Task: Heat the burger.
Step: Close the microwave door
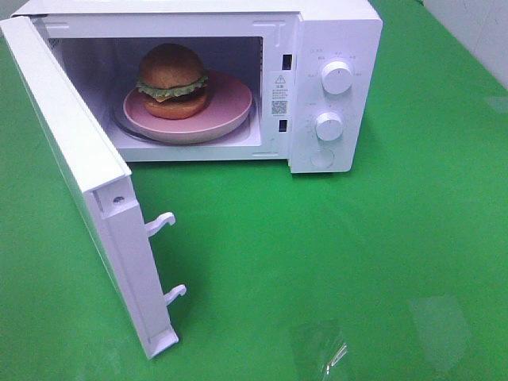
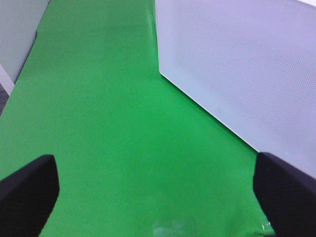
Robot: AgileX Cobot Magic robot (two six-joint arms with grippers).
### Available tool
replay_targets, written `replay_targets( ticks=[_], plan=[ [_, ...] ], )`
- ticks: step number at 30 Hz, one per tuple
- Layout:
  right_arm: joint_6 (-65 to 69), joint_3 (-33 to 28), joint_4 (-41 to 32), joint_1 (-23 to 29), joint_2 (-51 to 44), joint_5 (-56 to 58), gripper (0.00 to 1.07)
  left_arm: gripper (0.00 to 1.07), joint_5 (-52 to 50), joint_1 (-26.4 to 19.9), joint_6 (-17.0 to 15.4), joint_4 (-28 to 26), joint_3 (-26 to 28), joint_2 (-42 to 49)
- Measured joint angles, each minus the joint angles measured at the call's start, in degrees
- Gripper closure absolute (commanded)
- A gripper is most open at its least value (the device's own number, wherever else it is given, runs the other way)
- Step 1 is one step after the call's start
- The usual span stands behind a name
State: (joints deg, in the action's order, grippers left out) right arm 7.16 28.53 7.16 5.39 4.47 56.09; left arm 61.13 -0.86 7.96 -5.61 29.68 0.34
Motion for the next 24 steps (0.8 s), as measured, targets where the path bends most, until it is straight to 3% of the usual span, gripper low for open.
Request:
replay_targets(
  ticks=[5, 24],
  plan=[
    [-0.8, -0.3, -0.5, -0.5, -4.5, -0.3, 0.31, 0.07, 0.0, 0.0, 0.0, 0.0, 0.0, 0.0],
    [-0.9, -0.3, -0.7, -0.6, -4.7, -0.3, 0.31, 0.07, 0.0, 0.0, 0.0, 0.0, 0.0, 0.0]
  ],
)
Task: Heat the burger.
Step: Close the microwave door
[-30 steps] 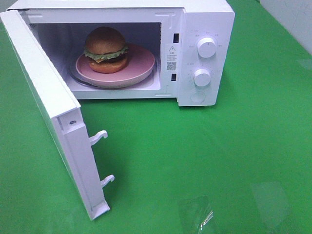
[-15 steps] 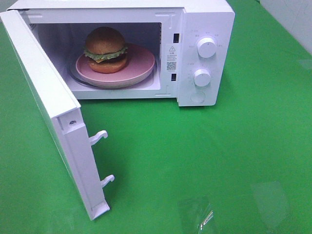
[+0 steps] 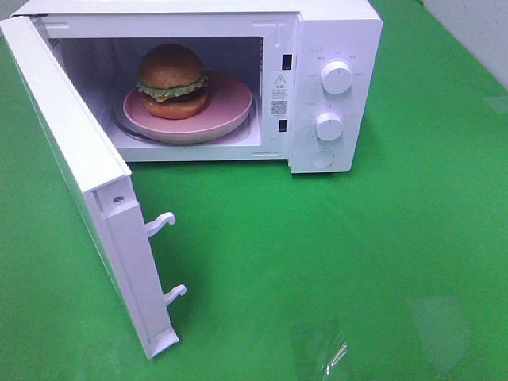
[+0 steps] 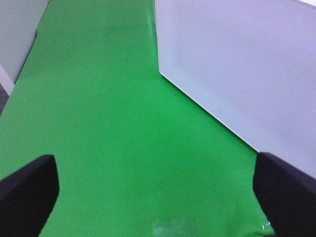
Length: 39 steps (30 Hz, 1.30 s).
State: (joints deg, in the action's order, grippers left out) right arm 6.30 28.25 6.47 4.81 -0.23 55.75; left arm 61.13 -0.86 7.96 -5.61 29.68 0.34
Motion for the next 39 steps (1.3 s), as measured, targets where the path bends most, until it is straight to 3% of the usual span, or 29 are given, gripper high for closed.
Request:
replay_targets(
  ticks=[31, 38, 39],
  plan=[
    [0.0, 0.0, 0.0, 0.0, 0.0, 0.0, 0.31, 0.07, 0.0, 0.0, 0.0, 0.0, 0.0, 0.0],
    [0.0, 0.0, 0.0, 0.0, 0.0, 0.0, 0.31, 0.16, -0.3, 0.0, 0.0, 0.1, 0.3, 0.0],
    [0.0, 0.0, 0.0, 0.0, 0.0, 0.0, 0.31, 0.22, -0.3, 0.0, 0.0, 0.1, 0.3, 0.0]
  ],
)
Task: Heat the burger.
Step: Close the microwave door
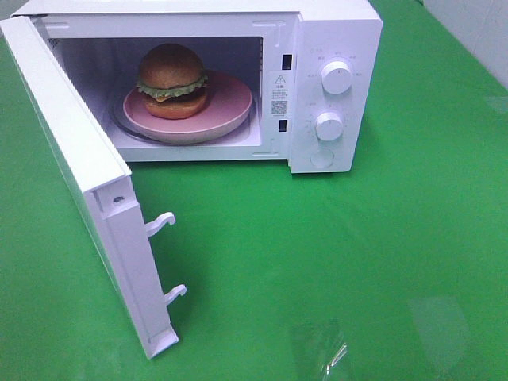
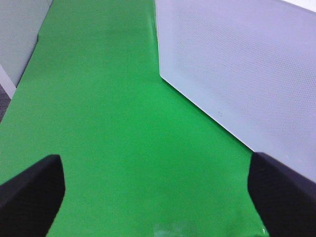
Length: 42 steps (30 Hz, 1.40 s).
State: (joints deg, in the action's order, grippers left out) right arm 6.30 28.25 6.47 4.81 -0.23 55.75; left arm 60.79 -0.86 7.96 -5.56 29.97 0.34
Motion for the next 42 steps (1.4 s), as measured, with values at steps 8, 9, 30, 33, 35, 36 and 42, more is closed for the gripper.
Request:
replay_targets(
  ticks=[8, 9, 30, 33, 35, 36, 42],
  plan=[
    [0.0, 0.0, 0.0, 0.0, 0.0, 0.0, 0.31, 0.59, -5.3, 0.0, 0.0, 0.1, 0.7, -0.2],
    [0.0, 0.0, 0.0, 0.0, 0.0, 0.0, 0.31, 0.66, -8.1, 0.0, 0.0, 0.1, 0.7, -1.3],
    [0.0, 0.0, 0.0, 0.0, 0.0, 0.0, 0.31, 1.07, -42.8, 0.0, 0.0, 0.5, -0.6, -30.4],
    [0.0, 0.0, 0.0, 0.0, 0.0, 0.0, 0.31, 1.07, -47.3, 0.0, 0.0, 0.5, -1.9, -32.3],
    [0.0, 0.0, 0.0, 0.0, 0.0, 0.0, 0.31, 1.07, -52.3, 0.0, 0.0, 0.5, -4.0, -34.3],
    [0.0, 0.0, 0.0, 0.0, 0.0, 0.0, 0.31, 1.07, -58.4, 0.0, 0.0, 0.5, -6.7, -35.9],
    [0.0, 0.0, 0.0, 0.0, 0.0, 0.0, 0.31, 1.07, -73.2, 0.0, 0.0, 0.5, -14.1, -40.4]
  ],
)
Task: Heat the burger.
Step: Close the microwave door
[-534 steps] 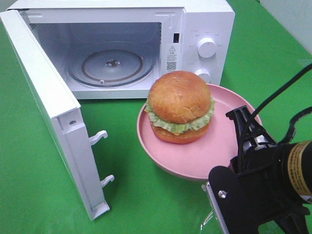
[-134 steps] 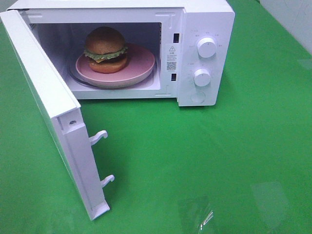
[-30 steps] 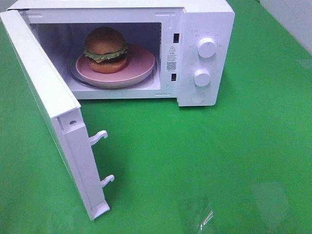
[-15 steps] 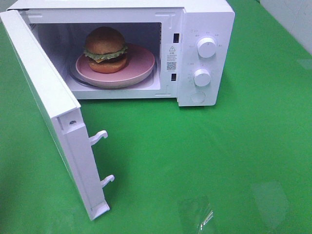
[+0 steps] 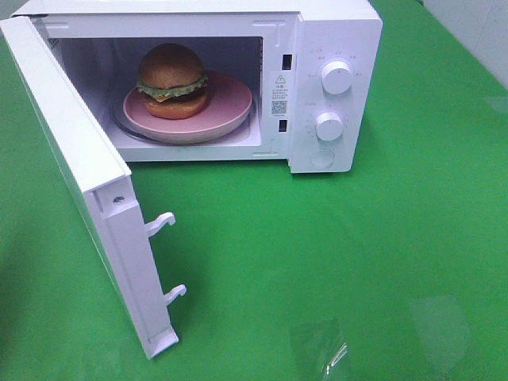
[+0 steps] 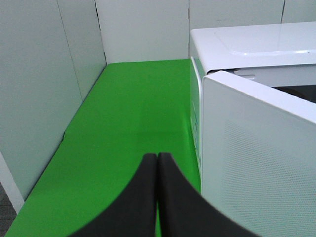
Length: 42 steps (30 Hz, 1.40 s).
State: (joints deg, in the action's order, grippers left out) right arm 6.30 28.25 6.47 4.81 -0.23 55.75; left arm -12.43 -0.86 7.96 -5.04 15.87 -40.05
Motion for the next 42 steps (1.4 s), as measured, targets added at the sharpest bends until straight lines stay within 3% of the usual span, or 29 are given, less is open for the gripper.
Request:
replay_targets(
  ticks=[1, 6, 8, 9, 10, 11, 12, 15, 16, 19, 23, 25, 28, 32, 37, 42],
  plan=[
    [0.0, 0.0, 0.0, 0.0, 0.0, 0.0, 0.31, 1.07, -5.3, 0.0, 0.0, 0.0, -1.9, -1.8],
    [0.0, 0.0, 0.0, 0.0, 0.0, 0.0, 0.31, 1.07, -10.0, 0.0, -0.3, 1.5, -3.0, -5.8],
    [0.0, 0.0, 0.0, 0.0, 0.0, 0.0, 0.31, 1.07, -11.9, 0.0, -3.3, 5.4, -3.0, -9.9],
    [0.0, 0.0, 0.0, 0.0, 0.0, 0.0, 0.31, 1.07, -11.9, 0.0, -3.3, 5.4, -3.0, -9.9],
    [0.0, 0.0, 0.0, 0.0, 0.0, 0.0, 0.31, 1.07, -12.7, 0.0, -6.1, 8.1, -3.0, -11.8],
    [0.0, 0.0, 0.0, 0.0, 0.0, 0.0, 0.31, 1.07, -12.7, 0.0, -6.1, 8.1, -3.0, -11.8],
    [0.0, 0.0, 0.0, 0.0, 0.0, 0.0, 0.31, 1.07, -13.8, 0.0, -9.2, 11.9, -3.0, -13.8],
    [0.0, 0.0, 0.0, 0.0, 0.0, 0.0, 0.31, 1.07, -14.5, 0.0, -10.7, 13.7, -3.0, -14.8],
    [0.0, 0.0, 0.0, 0.0, 0.0, 0.0, 0.31, 1.07, -16.3, 0.0, -14.3, 18.6, -3.0, -17.1],
    [0.0, 0.0, 0.0, 0.0, 0.0, 0.0, 0.31, 1.07, -17.1, 0.0, -15.6, 20.4, -3.0, -18.0],
    [0.0, 0.0, 0.0, 0.0, 0.0, 0.0, 0.31, 1.07, -21.9, 0.1, -22.5, 29.2, -3.0, -22.9],
    [0.0, 0.0, 0.0, 0.0, 0.0, 0.0, 0.32, 1.07, -22.7, 0.9, -23.8, 31.3, -3.0, -24.3],
    [0.0, 0.0, 0.0, 0.0, 0.0, 0.0, 0.32, 1.07, -22.7, 1.4, -24.1, 31.9, -2.8, -24.8],
    [0.0, 0.0, 0.0, 0.0, 0.0, 0.0, 0.32, 1.07, -23.1, 6.9, -24.4, 32.9, -0.5, -29.7],
    [0.0, 0.0, 0.0, 0.0, 0.0, 0.0, 0.32, 1.07, -23.4, 9.6, -24.4, 32.3, 0.6, -33.3],
    [0.0, 0.0, -0.1, 0.0, 0.0, 0.0, 0.32, 1.07, -23.7, 13.3, -22.5, 30.1, 2.5, -36.8]
  ],
)
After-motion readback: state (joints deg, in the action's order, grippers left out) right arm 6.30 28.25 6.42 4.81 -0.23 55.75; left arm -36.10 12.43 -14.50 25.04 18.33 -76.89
